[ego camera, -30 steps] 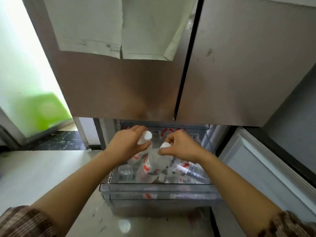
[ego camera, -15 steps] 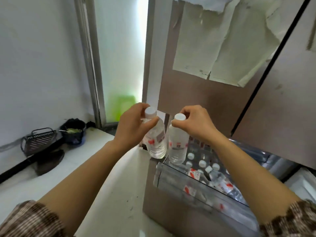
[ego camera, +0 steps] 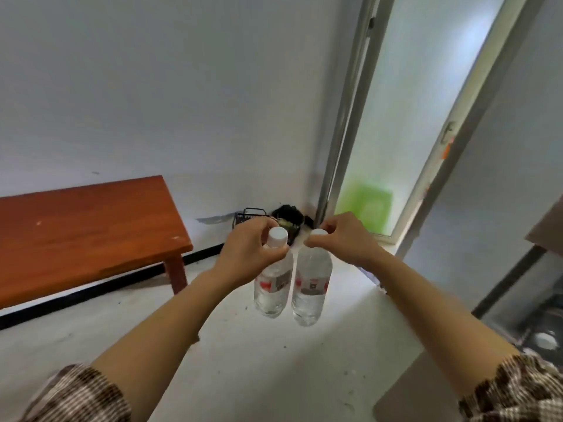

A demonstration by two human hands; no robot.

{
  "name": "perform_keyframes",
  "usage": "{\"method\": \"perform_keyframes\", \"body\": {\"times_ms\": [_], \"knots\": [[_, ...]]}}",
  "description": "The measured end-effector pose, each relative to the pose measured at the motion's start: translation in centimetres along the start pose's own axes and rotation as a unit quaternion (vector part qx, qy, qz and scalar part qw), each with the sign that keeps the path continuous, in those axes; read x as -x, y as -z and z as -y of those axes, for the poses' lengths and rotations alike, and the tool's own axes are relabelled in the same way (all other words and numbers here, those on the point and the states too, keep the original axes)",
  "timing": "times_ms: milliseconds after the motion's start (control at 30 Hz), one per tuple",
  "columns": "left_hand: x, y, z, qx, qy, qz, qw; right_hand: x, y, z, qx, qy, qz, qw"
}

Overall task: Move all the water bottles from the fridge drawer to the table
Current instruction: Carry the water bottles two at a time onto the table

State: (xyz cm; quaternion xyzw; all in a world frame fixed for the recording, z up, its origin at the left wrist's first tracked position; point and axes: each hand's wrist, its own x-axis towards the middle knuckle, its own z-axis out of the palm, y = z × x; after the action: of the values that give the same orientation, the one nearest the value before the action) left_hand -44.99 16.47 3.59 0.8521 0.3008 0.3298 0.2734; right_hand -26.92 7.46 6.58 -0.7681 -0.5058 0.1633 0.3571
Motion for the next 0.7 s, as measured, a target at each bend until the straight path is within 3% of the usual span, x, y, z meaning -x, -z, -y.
{"method": "perform_keyframes", "body": {"times_ms": [300, 700], "knots": [[2.2, 16.5, 18.0, -0.038, 0.13, -0.029, 0.99, -10.1, -21.4, 13.2, -0.007, 0.038, 0.126, 0.991], [-3.5, 31.8, 37.7, -0.032, 0.25, -0.137, 0.958, -26.2, -40.4, 29.2, 0.055, 0.15, 0.206, 0.966]]}}
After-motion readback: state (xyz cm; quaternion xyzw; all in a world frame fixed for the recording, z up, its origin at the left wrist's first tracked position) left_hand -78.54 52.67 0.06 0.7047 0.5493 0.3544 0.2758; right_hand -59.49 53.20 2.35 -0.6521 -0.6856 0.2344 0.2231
